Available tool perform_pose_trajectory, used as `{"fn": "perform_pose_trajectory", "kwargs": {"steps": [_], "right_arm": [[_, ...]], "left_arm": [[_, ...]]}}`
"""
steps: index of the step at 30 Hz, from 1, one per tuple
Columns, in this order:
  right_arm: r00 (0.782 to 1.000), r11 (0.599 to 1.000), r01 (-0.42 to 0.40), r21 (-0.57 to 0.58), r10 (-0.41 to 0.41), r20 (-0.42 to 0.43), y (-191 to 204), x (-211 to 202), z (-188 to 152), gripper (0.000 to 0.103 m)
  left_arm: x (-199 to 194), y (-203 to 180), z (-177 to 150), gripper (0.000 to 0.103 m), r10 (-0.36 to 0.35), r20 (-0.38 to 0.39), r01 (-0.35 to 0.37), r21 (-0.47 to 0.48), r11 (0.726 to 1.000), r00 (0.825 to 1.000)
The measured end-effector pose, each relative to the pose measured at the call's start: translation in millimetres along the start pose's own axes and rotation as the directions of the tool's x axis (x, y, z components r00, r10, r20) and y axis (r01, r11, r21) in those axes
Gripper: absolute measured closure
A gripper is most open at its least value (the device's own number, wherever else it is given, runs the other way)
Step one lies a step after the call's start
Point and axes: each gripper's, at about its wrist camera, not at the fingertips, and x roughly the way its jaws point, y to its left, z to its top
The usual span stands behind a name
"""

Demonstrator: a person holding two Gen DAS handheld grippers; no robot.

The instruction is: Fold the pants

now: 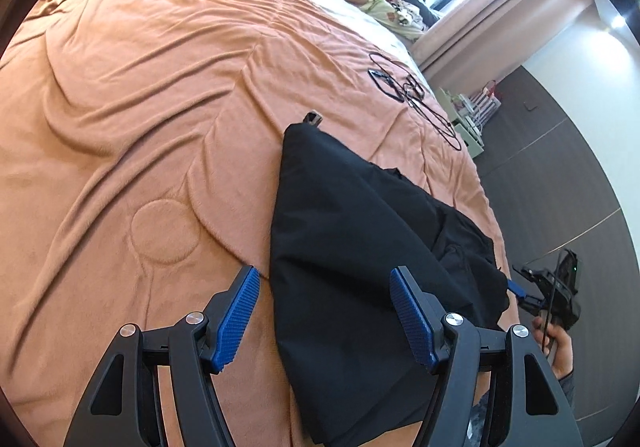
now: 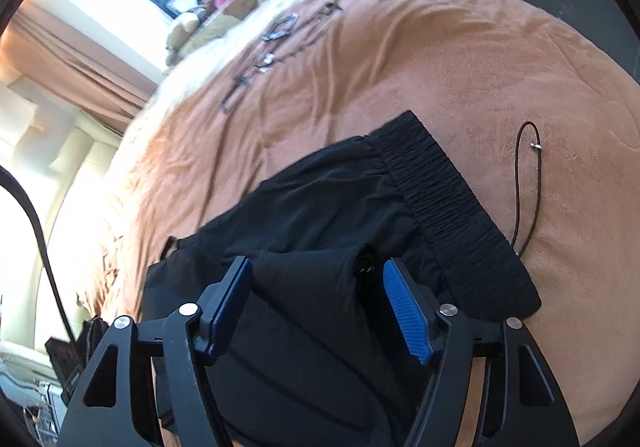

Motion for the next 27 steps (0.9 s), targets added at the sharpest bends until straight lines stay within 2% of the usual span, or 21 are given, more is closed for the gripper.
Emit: {"fn": "perform_pose_trajectory", "kwargs": {"steps": [5, 10, 11, 12, 15, 19, 23, 25, 27], "right_arm": [[0.996, 0.998, 0.056, 0.03, -0.054, -0.065, -2, 25, 6, 0.047], [0.988, 0.997, 0.072, 0.001, -0.071, -0.136, 5, 37, -2, 0.063], [0.988, 0.997, 0.074, -0.004, -0.074, -0.136, 4, 38, -3, 0.07], [0.988, 0.998, 0.067, -0.008, -0.068, -0.137, 5, 37, -4, 0.083], [0.995, 0.996, 0.058, -0.061, -0.062, -0.077, 14, 24, -4, 0.093], [0.995, 0.974, 0.093, -0.205, -0.084, 0.05, 38, -4, -5, 0.094], [0.984, 0.935, 0.115, -0.336, -0.06, 0.169, 60, -29, -9, 0.093], [0.984, 0.923, 0.134, -0.361, -0.082, 0.157, 64, -29, -10, 0.085], [0.984, 0.926, 0.15, -0.346, -0.106, 0.143, 61, -27, -8, 0.053]], "left_arm": [[4, 2, -7, 0.033, -0.003, -0.015, 0.002, -0.003, 1.0, 1.0], [9, 4, -11, 0.033, -0.021, -0.031, 0.02, -0.015, 1.0, 0.999], [10, 4, -12, 0.033, -0.016, -0.033, 0.015, -0.014, 1.0, 0.999], [11, 4, -12, 0.033, -0.014, -0.036, 0.014, -0.014, 1.0, 0.999], [15, 3, -13, 0.033, -0.014, -0.045, 0.014, -0.014, 1.0, 0.999], [19, 1, -13, 0.033, -0.008, -0.049, 0.007, -0.008, 1.0, 0.999], [21, 1, -12, 0.033, -0.006, -0.05, 0.006, -0.01, 1.0, 0.999], [22, 0, -12, 0.033, -0.004, -0.054, 0.004, -0.009, 1.0, 0.999], [23, 0, -12, 0.033, -0.003, -0.055, 0.003, -0.01, 1.0, 0.998]]}}
